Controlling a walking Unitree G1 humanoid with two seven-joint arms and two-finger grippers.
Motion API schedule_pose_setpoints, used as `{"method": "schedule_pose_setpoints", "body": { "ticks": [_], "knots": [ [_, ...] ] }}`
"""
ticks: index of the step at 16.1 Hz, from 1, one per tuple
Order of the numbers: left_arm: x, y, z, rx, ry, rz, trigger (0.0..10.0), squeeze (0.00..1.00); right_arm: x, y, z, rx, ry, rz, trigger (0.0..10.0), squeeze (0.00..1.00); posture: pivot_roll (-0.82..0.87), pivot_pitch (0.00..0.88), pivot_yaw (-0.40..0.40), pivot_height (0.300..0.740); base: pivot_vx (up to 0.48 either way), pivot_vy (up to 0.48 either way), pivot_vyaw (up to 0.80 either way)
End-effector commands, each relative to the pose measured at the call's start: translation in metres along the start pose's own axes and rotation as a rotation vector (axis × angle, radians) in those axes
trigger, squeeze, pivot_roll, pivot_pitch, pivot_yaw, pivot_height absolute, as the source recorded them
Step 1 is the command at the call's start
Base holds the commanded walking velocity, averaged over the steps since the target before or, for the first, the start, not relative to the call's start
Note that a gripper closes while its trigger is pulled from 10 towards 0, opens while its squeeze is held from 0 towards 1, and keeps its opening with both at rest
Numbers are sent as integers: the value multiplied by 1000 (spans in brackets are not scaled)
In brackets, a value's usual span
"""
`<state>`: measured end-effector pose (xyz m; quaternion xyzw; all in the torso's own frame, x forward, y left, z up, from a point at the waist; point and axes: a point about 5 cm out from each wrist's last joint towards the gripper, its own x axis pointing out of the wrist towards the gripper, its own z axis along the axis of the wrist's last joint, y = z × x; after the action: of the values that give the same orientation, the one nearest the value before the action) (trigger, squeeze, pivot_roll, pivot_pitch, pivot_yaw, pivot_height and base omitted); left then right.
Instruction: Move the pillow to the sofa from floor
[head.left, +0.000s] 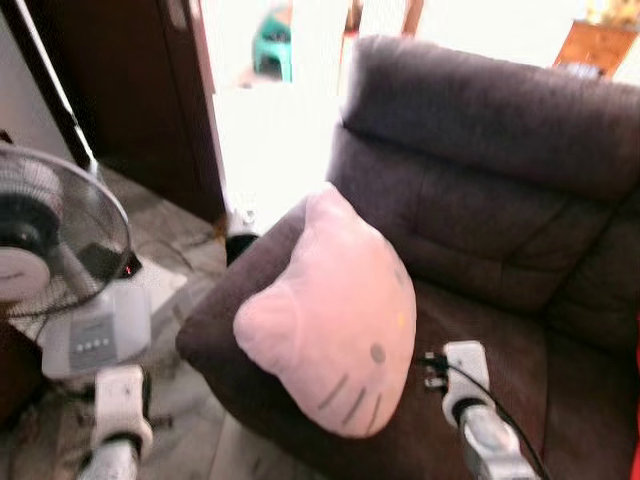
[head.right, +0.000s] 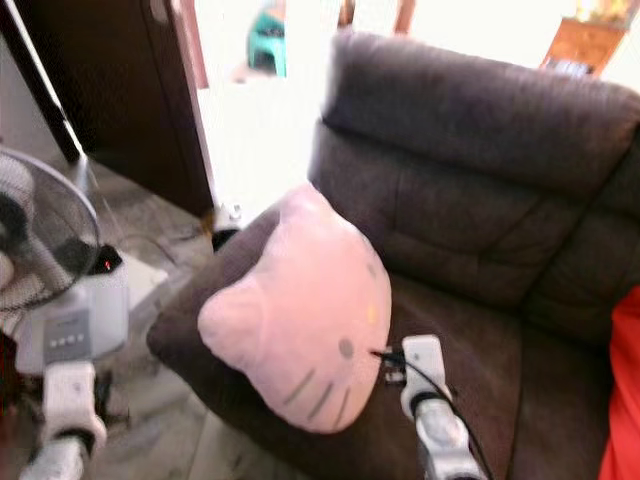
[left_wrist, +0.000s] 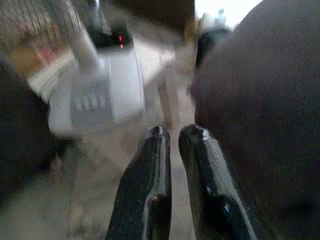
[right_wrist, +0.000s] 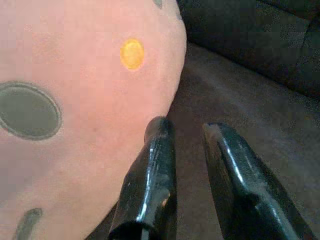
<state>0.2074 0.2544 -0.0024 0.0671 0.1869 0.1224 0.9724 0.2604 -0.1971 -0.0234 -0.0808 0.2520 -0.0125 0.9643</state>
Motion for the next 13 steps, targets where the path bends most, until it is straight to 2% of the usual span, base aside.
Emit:
{"method": "schedule_pose_setpoints", "body": {
  "ticks": [1,2,3,5,7,10,13],
  "knots": [
    [-5,-4,-28,14,128,-34,10000,0,-4,-8,-17,-36,94,-35,10000,0,119,23,-36,740,0,0,0],
    [-10,-9,-43,22,209,-58,10000,0,-9,-16,-31,-78,172,-70,10000,0,113,19,-33,740,0,0,0],
    [-15,-13,-56,35,267,-82,10000,0,-15,-23,-43,-72,229,-98,10000,0,111,15,-31,740,0,0,0],
    [-25,-13,-77,26,369,-63,10000,0,-21,-21,-55,-56,271,-79,10000,0,115,37,-35,740,0,0,0],
    [-27,-11,-82,30,386,-50,10000,0,-22,-17,-57,-53,274,-67,10000,0,110,55,-36,740,0,0,0],
    [-29,-16,-87,-2,397,-51,10000,0,-30,-9,-73,-59,355,-55,10000,0,112,78,-35,740,0,0,0],
    [-30,-18,-90,-29,405,-43,10000,0,-29,-2,-72,-30,354,-47,10000,0,117,88,-34,740,0,0,0]
  ]
}}
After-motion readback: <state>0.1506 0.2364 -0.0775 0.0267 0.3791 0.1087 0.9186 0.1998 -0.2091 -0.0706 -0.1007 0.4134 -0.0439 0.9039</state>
